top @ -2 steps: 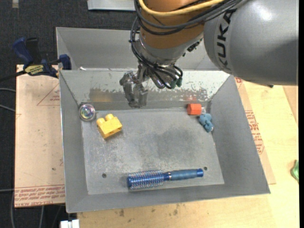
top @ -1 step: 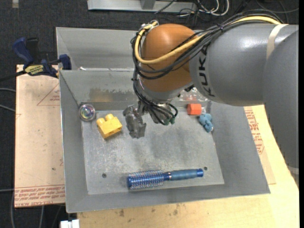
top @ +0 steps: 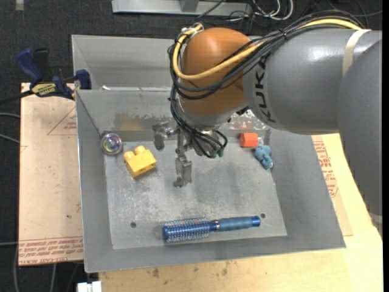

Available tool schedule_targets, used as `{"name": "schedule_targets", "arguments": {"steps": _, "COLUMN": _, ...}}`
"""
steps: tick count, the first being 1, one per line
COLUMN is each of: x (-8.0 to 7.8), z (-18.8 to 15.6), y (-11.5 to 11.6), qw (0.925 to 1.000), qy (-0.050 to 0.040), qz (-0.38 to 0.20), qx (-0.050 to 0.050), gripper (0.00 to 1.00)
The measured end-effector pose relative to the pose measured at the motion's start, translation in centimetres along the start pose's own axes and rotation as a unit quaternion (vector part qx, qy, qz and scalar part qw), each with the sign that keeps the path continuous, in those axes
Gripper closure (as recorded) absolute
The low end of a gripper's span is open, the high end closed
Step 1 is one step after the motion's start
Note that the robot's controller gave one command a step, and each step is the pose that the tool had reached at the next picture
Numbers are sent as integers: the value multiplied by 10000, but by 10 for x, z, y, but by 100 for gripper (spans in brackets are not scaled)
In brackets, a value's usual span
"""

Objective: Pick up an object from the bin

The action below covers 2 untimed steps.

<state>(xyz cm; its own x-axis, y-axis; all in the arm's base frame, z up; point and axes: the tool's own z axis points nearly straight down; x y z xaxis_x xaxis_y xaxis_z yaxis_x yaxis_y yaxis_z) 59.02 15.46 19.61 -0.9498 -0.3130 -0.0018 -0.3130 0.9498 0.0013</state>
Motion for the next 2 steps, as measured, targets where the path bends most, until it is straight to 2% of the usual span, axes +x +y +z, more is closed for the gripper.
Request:
{"name": "schedule_targets", "arguments": {"steps": 1, "x": 63, "z": 47, "y": 4, "qw": 9994, "qy": 49, "qz": -335, "qx": -3, "gripper": 0}}
{"name": "schedule_targets", "arguments": {"steps": 2, "x": 112, "z": 108, "y": 14, "qw": 9820, "qy": -17, "qz": -1887, "qx": 3, "gripper": 0}}
